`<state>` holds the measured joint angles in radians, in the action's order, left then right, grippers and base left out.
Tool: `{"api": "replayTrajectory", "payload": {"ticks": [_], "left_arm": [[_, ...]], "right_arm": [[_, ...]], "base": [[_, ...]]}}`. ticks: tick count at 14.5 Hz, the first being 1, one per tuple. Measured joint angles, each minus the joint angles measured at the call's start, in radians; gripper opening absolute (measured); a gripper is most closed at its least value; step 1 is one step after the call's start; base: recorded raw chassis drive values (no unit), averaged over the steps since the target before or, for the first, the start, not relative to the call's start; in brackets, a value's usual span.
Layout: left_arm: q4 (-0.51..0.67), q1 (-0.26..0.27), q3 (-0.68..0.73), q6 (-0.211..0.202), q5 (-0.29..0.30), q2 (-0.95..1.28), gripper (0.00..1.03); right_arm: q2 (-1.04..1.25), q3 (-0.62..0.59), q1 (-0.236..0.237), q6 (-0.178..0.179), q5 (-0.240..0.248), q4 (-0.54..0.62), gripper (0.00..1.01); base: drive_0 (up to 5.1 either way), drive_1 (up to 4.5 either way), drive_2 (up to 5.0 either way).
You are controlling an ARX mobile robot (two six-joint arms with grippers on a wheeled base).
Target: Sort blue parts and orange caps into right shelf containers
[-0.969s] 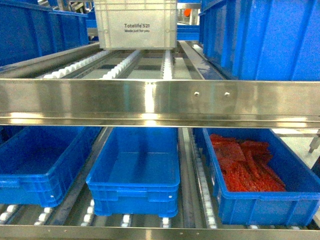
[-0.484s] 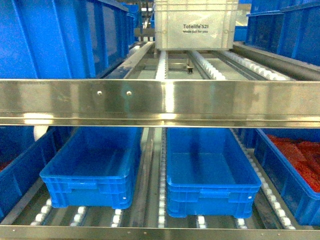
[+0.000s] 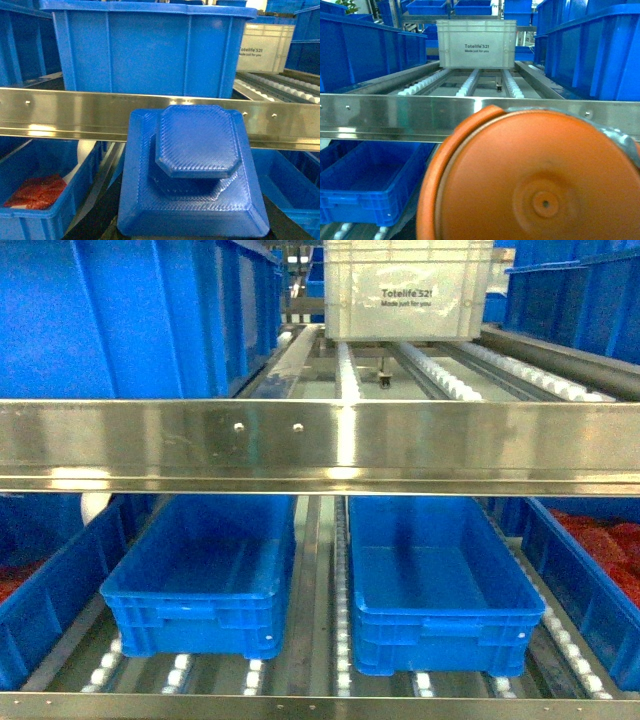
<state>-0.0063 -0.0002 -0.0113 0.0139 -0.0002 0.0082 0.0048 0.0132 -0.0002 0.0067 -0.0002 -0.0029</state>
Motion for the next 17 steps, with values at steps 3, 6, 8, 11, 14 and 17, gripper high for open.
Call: {"api": "replayTrajectory", "payload": {"ticks": [3,6,8,11,14,17], "left_arm": [[-0.001,0.000,0.000,0.000,0.000,0.000,0.41],[0.002,0.000,0.000,0.000,-0.006,0.000,0.41],[0.000,0.000,0.000,0.000,-0.001,0.000,0.41],[-0.001,0.000,0.000,0.000,0.000,0.000,0.41],[-0.001,0.000,0.000,0.000,0.000,0.000,0.41],[0.003,0.000,0.000,0.000,0.000,0.000,0.41]], "right_arm": [[0.000,0.000,0.000,0.000,0.000,-0.003,0.44],[0.000,0.000,0.000,0.000,-0.003,-0.005,0.44],[0.000,0.000,0.000,0.000,-0.003,-0.003,0.44],[0.000,0.000,0.000,0.000,-0.003,-0.003,0.44],[0.000,0.000,0.000,0.000,-0.003,-0.003,0.44],[0.000,0.000,0.000,0.000,-0.003,0.001,0.44]], "base": [[-4.9,2.40,2.4],[0.0,0.00,0.0],[0.0,0.00,0.0],[0.0,0.00,0.0],[0.0,0.00,0.0],[0.0,0.00,0.0]]}}
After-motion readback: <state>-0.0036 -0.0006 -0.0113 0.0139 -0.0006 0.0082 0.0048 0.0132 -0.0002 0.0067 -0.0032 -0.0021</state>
